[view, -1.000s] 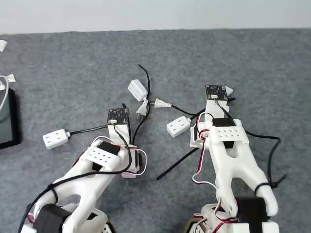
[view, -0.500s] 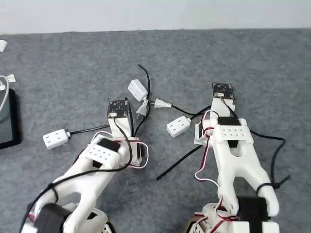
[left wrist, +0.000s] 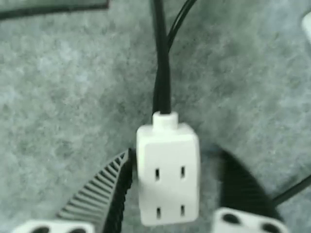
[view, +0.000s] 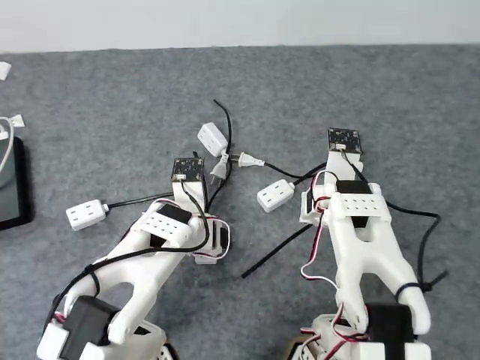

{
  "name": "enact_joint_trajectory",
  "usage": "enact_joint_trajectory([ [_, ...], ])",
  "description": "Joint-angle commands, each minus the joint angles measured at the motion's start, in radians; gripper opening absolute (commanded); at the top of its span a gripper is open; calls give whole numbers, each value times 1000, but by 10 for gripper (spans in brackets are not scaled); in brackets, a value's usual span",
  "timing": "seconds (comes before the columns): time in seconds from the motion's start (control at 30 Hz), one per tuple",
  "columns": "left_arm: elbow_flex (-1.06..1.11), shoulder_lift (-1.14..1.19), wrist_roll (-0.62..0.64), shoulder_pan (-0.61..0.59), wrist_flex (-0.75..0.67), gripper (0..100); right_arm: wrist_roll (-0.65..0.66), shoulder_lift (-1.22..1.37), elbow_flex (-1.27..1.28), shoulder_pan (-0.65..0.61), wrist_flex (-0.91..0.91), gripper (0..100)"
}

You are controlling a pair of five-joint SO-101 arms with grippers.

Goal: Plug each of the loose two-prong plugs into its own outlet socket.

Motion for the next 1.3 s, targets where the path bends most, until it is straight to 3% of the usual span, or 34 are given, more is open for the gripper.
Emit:
enact_joint_trajectory([
  [0.0, -53, 0, 3, -2, 57, 322, 32, -12, -64, 8, -13, 9],
  [0.07, -50, -8, 2, -8, 64, 318, 135, -16, -66, 8, -13, 9],
  [0.27, 28, -201, -3, -15, 117, 309, 603, -5, -78, 16, -4, 9],
  [0.4, 122, -434, -104, -68, 121, 309, 957, -12, -84, 39, 35, 9],
  [0.5, 214, -634, -169, -150, 121, 309, 1143, -5, -141, 51, 122, 15],
  [0.73, 406, -985, -183, -371, 124, 309, 1484, 10, -310, 44, 389, 273],
  [0.9, 440, -1000, -284, -540, 163, 309, 1524, 160, -453, 27, 453, 247],
  [1.07, 450, -994, -304, -597, 157, 309, 1560, 392, -580, 30, 456, 186],
  [1.27, 453, -990, -304, -643, 109, 309, 1567, 593, -707, 30, 456, 180],
])
